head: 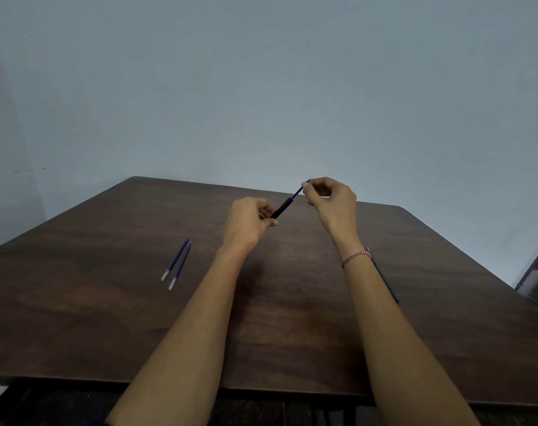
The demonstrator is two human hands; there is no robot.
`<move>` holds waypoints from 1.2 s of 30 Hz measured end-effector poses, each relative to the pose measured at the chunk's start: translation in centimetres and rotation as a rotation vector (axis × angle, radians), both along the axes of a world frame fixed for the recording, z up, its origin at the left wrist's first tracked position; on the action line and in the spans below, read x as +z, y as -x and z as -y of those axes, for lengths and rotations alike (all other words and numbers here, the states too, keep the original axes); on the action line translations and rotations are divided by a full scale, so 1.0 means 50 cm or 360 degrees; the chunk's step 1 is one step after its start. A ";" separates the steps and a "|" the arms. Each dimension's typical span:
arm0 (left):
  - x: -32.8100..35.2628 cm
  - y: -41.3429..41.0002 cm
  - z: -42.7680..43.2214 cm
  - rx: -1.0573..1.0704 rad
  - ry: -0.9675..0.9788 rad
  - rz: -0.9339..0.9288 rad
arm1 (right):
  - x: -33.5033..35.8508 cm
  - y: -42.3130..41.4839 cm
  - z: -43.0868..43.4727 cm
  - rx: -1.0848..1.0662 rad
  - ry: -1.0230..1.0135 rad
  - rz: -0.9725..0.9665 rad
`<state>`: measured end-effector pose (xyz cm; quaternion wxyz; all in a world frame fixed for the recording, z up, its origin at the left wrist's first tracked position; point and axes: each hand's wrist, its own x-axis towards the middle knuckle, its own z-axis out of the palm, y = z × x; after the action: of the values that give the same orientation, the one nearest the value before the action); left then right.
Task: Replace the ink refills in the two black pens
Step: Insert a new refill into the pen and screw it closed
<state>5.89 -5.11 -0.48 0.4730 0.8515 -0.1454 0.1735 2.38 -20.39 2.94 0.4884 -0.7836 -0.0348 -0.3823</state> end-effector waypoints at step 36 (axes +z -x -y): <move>0.004 -0.019 -0.088 0.0723 0.0572 0.0055 | -0.060 -0.048 -0.158 -0.0036 0.1223 -0.0696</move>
<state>6.83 -0.73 -0.28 0.5627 0.7617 0.0740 0.3124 4.79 -12.47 -0.08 0.1533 -0.9711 -0.0617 -0.1723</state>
